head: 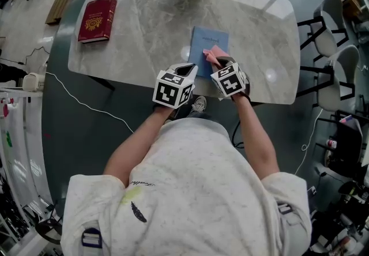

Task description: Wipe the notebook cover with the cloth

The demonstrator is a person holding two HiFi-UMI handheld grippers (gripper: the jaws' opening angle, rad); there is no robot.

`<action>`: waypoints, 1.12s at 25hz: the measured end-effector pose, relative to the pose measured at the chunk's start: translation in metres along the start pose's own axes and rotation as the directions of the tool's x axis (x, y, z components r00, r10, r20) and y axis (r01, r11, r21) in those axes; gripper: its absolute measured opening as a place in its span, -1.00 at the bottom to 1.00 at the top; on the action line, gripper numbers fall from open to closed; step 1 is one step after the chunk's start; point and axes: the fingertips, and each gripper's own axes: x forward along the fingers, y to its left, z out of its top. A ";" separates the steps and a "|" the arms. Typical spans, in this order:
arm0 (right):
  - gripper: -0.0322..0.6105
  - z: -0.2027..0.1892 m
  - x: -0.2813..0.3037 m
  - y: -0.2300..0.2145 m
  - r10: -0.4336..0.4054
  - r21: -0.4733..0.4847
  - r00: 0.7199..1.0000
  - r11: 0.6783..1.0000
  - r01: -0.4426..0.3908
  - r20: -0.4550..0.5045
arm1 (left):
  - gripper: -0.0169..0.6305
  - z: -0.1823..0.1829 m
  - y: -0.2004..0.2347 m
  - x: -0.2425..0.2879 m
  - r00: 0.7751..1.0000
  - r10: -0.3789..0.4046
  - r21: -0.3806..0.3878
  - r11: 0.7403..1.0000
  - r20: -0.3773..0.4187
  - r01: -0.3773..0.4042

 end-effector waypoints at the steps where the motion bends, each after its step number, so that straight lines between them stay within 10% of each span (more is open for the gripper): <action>1: -0.85 -0.002 -0.002 0.003 -0.001 0.004 1.000 1.000 0.001 -0.001 | -0.93 -0.002 -0.001 -0.001 1.000 -0.002 0.001 1.000 -0.002 0.002; 28: -0.85 -0.037 -0.029 0.055 -0.038 0.060 0.999 0.997 0.038 -0.006 | -0.93 -0.043 -0.021 -0.042 0.999 -0.039 0.040 0.998 -0.021 0.039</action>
